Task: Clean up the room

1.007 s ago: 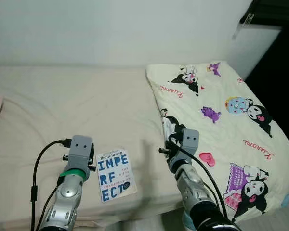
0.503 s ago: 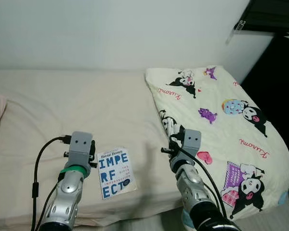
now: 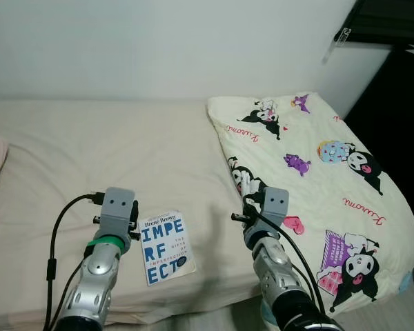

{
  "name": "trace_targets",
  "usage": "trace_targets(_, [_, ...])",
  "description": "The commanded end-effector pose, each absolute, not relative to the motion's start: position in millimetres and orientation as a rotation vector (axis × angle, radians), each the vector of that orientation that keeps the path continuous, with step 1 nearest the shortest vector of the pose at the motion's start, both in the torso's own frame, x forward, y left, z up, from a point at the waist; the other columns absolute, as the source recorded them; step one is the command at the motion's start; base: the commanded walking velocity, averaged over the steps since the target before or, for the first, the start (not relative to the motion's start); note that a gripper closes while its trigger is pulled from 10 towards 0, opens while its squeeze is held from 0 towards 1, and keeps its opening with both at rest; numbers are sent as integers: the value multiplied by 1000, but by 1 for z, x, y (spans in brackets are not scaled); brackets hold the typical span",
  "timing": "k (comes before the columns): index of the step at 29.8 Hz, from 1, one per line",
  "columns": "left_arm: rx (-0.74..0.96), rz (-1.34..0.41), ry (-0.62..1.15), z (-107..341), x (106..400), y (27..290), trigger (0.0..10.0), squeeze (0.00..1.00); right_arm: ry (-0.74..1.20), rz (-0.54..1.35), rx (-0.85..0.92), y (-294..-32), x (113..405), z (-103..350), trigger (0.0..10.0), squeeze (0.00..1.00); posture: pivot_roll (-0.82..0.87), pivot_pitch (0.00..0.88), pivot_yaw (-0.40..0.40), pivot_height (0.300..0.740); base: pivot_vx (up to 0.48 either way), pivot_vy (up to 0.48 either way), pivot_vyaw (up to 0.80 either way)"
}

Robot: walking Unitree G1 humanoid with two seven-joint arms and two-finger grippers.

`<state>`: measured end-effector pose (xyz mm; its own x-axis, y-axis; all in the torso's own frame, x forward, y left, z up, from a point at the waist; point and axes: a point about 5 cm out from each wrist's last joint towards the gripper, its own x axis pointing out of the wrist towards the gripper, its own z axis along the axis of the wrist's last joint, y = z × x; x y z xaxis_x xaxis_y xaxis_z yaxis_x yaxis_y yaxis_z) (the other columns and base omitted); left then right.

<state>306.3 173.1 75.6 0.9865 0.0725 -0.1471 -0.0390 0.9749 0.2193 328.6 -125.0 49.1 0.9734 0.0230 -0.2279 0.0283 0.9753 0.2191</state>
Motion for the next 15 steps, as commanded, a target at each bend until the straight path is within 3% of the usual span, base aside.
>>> trace_targets(1, [265, 57, 151, 87, 310, 177, 10000, 0, 263, -5, 200, -125, 327, 43, 10000, 0, 182, 6, 50, 740, 0, 0, 0])
trace_targets(5, [266, 49, 133, 101, 312, 179, 10000, 0, 252, -23, 207, -126, 328, 45, 10000, 0, 182, 0, 55, 740, 0, 0, 0])
trace_targets(6, [230, 37, 121, 98, 314, 177, 10000, 0, 253, -30, 223, -126, 327, 44, 10000, 0, 123, 17, 4, 740, 0, 0, 0])
trace_targets(8, [230, 37, 121, 98, 314, 177, 10000, 0, 253, -30, 223, -126, 327, 44, 10000, 0, 123, 17, 4, 740, 0, 0, 0])
trace_targets(9, [111, 56, 169, 75, 312, 178, 10000, 0, 298, -50, 239, -125, 320, 34, 10000, 0, 97, 15, -15, 740, 0, 0, 0])
trace_targets(15, [120, 25, 228, 55, 306, 166, 10000, 0, 298, -52, 220, -128, 314, 30, 10000, 0, 61, 25, -28, 740, 0, 0, 0])
